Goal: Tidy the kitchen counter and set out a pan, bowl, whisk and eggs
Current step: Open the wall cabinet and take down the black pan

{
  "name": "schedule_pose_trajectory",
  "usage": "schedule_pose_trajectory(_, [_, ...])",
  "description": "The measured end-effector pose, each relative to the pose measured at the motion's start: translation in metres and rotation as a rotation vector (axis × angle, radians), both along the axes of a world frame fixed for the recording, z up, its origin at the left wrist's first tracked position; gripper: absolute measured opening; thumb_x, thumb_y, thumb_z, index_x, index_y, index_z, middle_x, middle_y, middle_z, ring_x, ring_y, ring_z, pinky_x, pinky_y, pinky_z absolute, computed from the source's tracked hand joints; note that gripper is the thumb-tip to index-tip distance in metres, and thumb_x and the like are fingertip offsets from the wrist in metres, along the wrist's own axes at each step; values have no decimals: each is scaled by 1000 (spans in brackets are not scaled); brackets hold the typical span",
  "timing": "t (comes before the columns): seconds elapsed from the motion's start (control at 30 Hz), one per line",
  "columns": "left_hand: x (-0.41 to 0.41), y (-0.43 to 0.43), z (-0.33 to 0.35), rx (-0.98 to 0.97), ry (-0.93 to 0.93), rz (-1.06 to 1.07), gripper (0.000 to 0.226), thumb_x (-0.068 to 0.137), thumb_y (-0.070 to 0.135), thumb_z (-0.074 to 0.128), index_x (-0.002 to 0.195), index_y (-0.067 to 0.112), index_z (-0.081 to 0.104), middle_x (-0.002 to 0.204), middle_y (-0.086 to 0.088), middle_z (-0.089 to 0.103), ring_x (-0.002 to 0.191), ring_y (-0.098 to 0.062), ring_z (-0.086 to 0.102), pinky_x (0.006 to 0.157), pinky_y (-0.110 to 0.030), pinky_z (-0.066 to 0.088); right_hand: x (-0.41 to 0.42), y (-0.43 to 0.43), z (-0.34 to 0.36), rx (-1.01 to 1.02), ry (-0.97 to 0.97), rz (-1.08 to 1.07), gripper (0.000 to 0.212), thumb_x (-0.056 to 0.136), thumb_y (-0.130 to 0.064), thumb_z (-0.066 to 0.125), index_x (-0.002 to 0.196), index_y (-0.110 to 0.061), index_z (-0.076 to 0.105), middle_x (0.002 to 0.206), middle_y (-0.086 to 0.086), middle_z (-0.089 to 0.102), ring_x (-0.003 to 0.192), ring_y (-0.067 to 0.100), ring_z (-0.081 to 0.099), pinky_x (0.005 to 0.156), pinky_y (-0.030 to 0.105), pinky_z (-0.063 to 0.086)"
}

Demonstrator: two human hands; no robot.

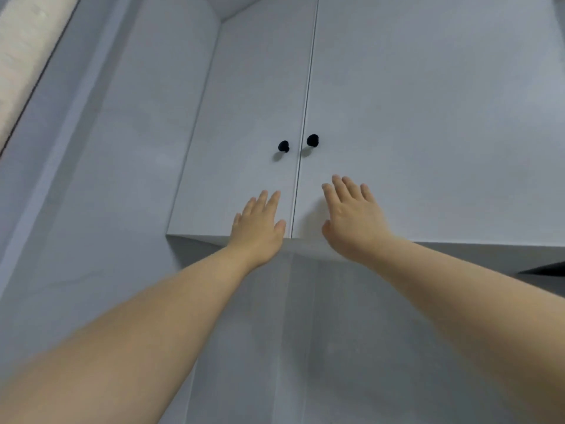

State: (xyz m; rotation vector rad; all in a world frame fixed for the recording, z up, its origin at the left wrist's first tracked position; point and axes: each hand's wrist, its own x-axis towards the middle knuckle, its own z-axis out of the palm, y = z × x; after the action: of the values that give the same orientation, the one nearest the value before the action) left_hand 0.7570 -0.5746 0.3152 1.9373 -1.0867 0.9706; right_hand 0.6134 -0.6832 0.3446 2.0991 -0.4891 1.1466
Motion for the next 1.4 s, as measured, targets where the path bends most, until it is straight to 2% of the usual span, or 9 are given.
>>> schedule_pose_trajectory(0.2, [23, -43, 21, -82, 161, -294, 58, 102, 30, 30, 152, 25, 3, 160, 1, -4, 147, -19, -5, 119, -34, -1, 34, -4, 56, 25, -126, 85, 68, 90, -24, 44, 148, -7, 13, 157, 11, 11, 141, 28, 17, 113, 39, 19])
schedule_pose_trajectory(0.63, [52, -57, 29, -57, -7, -224, 63, 99, 42, 36, 151, 32, 1, 159, 11, -11, 146, -13, -11, 118, -32, -1, 73, 3, 130, 223, -188, 371, 58, 87, -10, 42, 144, -11, 35, 144, 8, 37, 127, 29, 41, 104, 34, 32])
schedule_pose_trajectory(0.73, [52, -52, 29, -37, -20, -234, 67, 98, 41, 40, 152, 27, 3, 160, 6, -8, 147, -17, -9, 116, -27, -2, 71, 13, 141, 395, -213, 449, 32, 83, -4, 41, 109, -4, 60, 108, 15, 53, 91, 35, 53, 73, 27, 42])
schedule_pose_trajectory(0.8, [52, -48, 29, -35, -14, -250, 68, 98, 40, 43, 152, 25, 5, 160, 5, -7, 147, -17, -7, 115, -27, -1, 68, 20, 145, 484, -228, 495, 8, 78, -2, 42, 74, -7, 47, 70, 9, 39, 63, 25, 35, 51, 25, 27])
schedule_pose_trajectory(0.9, [50, -41, 31, -26, 0, -271, 67, 97, 37, 46, 152, 22, 11, 160, 1, -2, 147, -17, -1, 115, -24, 2, 64, 29, 146, 525, -233, 534, 23, 80, -3, 43, 62, -13, 32, 61, 4, 30, 53, 20, 26, 47, 25, 20])
schedule_pose_trajectory(1.1, [24, -29, 38, -287, 229, -523, 42, 92, 31, 57, 131, 14, 54, 139, -1, 49, 129, -16, 44, 93, -15, 29, 59, 40, 144, 542, -232, 592, 13, 76, -4, 42, 66, -11, 37, 62, 4, 33, 54, 20, 29, 48, 26, 23])
schedule_pose_trajectory(1.27, [-1, -24, 39, -395, 506, -761, 20, 93, 23, 58, 106, 10, 66, 91, -2, 65, 80, -19, 60, 60, -18, 44, 46, 62, 141, 600, -240, 693, 18, 71, -1, 38, 64, -15, 29, 61, 3, 24, 58, 19, 20, 53, 27, 15])
schedule_pose_trajectory(1.33, [-1, -18, 38, -409, 586, -796, 12, 91, 24, 60, 91, 14, 66, 86, -1, 65, 81, -21, 62, 68, -23, 49, 41, 70, 140, 607, -262, 718, 10, 71, -1, 39, 69, -9, 44, 64, 6, 33, 57, 20, 28, 55, 27, 20])
schedule_pose_trajectory(1.4, [-2, -10, 38, -406, 631, -837, 10, 90, 23, 63, 83, 16, 65, 88, -4, 68, 89, -25, 64, 81, -34, 52, 38, 74, 142, 627, -292, 792, 28, 75, 0, 39, 91, 6, 62, 72, 9, 47, 45, 22, 46, 54, 25, 28])
